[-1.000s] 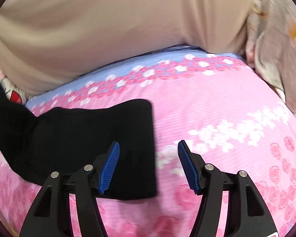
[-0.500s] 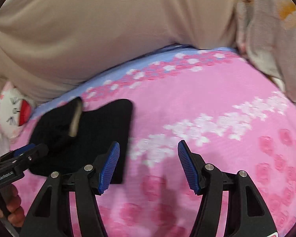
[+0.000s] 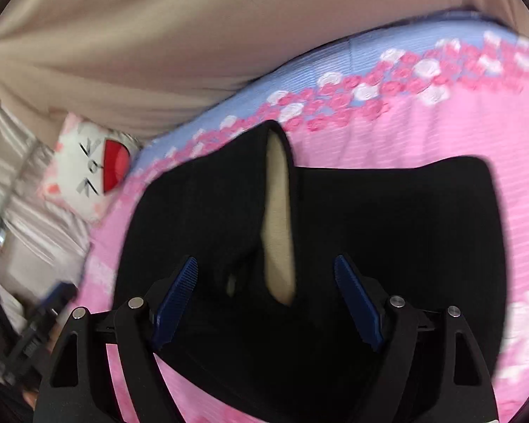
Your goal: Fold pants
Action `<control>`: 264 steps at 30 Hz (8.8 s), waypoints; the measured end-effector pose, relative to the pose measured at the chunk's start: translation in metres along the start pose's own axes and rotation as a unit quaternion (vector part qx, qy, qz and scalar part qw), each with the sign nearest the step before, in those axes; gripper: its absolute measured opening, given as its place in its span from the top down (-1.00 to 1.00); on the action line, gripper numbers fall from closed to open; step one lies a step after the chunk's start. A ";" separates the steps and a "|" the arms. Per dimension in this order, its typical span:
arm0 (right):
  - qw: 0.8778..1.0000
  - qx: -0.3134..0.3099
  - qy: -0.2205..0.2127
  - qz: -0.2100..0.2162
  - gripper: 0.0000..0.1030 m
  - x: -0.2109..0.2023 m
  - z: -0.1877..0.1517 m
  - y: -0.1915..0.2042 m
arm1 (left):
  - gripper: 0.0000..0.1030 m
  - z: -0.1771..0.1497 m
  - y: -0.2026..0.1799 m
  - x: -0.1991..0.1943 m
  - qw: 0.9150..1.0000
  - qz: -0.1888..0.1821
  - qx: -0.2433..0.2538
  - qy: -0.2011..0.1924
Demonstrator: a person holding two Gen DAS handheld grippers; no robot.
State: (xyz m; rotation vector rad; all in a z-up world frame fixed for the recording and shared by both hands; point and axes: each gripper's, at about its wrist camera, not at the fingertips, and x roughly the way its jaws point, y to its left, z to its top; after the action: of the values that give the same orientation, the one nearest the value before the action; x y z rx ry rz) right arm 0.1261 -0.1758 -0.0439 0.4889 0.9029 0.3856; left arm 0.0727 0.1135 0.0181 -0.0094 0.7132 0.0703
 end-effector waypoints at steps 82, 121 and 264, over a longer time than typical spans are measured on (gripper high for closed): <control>0.983 -0.024 -0.133 -0.122 0.17 -0.206 -0.113 -0.007 | -0.80 -0.049 0.004 -0.050 0.993 -0.097 -0.029 0.056; 0.994 -0.089 -0.013 -0.066 0.72 -0.004 -0.010 0.080 | -0.89 -0.034 -0.005 0.010 0.995 0.033 0.076 0.053; 0.991 0.093 -0.095 0.005 0.62 -0.185 -0.092 -0.102 | -0.81 -0.061 -0.104 -0.031 0.965 -0.228 0.123 0.033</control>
State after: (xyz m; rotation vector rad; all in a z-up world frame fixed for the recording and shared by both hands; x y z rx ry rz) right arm -0.0421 -0.3328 -0.0285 0.6893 0.7547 0.2601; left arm 0.0164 0.0060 -0.0096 0.0632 0.7672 -0.4614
